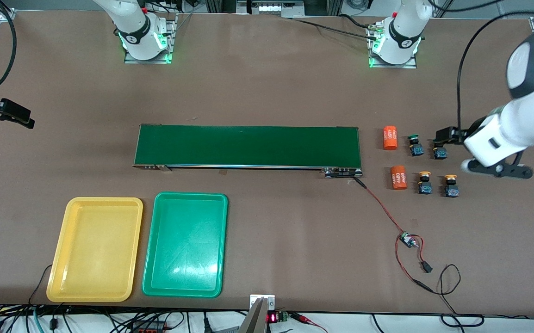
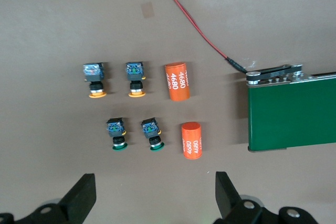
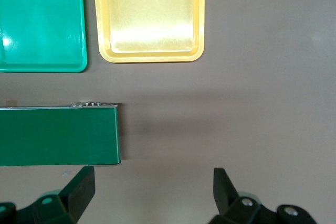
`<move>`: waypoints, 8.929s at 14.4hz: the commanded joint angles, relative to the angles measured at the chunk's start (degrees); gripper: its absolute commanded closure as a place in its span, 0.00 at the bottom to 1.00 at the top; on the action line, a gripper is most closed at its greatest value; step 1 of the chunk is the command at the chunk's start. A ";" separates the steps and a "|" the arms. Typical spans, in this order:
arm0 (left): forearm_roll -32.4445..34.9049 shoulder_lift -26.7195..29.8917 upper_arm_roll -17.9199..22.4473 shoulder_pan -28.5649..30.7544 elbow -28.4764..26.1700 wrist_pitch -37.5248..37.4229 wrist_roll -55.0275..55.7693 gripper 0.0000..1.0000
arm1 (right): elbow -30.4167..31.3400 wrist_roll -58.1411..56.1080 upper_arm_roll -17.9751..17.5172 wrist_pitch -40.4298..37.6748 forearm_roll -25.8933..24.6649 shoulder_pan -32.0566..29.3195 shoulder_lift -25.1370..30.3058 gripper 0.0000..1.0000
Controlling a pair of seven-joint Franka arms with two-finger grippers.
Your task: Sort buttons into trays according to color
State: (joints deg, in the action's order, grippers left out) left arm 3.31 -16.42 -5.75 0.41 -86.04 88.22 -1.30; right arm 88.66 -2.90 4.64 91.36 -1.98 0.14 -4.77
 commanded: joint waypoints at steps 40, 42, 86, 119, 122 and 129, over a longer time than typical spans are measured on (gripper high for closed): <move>-0.66 -2.99 -14.73 -0.84 -20.84 24.10 -17.01 0.80 | 0.81 0.52 0.19 1.01 0.84 -0.32 0.64 0.00; -0.93 -3.87 -17.09 -0.93 -20.93 24.19 -25.47 0.79 | 0.81 0.52 0.11 1.01 0.84 -0.23 0.64 0.00; 15.15 -20.31 -15.52 18.82 -6.05 26.88 10.35 0.00 | -3.14 1.31 0.63 10.50 4.00 0.83 -9.99 0.00; 15.77 -20.93 -15.79 20.95 -16.45 34.91 9.21 0.12 | -10.35 9.40 0.11 -6.02 -2.68 -1.55 -6.39 0.00; 15.85 -21.28 -15.70 20.95 -15.48 34.74 8.60 0.12 | -9.03 9.31 0.19 -4.88 -5.83 1.78 -7.18 0.00; 16.64 -22.69 -15.52 20.86 -16.79 35.00 8.24 0.20 | -3.24 3.09 0.63 3.73 0.73 -0.57 -5.96 0.00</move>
State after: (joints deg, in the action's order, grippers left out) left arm 17.94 -38.72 -21.02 20.94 -102.29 122.86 7.57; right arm 81.99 3.74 5.23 92.93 -4.69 1.66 -12.62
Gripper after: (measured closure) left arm 0.137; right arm 0.000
